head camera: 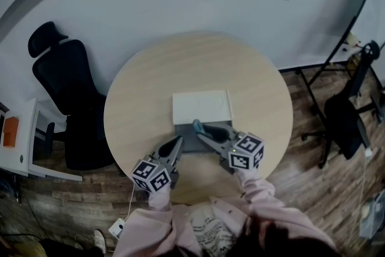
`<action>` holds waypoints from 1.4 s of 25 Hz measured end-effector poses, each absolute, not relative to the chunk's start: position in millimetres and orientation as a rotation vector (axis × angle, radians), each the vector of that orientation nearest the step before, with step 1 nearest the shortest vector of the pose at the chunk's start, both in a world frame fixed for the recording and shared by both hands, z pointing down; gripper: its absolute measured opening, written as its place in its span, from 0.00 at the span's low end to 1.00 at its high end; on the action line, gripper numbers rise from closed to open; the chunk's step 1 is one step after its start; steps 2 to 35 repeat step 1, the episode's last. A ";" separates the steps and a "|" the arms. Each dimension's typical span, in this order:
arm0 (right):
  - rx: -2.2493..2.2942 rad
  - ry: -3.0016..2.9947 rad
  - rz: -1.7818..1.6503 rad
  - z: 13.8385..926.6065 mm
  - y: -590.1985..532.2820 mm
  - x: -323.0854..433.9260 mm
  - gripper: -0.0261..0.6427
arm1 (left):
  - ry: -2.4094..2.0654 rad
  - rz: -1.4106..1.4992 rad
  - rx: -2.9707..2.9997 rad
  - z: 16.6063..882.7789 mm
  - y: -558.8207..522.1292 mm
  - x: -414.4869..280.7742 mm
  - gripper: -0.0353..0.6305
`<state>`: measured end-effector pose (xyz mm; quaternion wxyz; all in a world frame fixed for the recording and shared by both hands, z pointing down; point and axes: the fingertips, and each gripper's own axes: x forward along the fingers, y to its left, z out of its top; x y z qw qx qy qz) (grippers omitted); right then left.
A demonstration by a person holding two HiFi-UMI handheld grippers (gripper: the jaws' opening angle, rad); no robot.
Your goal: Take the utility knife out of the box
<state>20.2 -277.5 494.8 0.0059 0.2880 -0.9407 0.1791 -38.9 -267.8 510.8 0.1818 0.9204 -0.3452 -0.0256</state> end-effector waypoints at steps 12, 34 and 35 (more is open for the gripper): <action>0.904 -2.944 0.562 495.0 -277.3 20.8 0.23 | -0.975 -0.072 2.598 510.8 -267.7 -38.6 0.06; 0.904 -2.944 0.562 495.0 -277.3 20.8 0.23 | -0.975 -0.072 2.598 510.8 -267.7 -38.6 0.06; 0.904 -2.944 0.562 495.0 -277.3 20.8 0.23 | -0.975 -0.072 2.598 510.8 -267.7 -38.6 0.06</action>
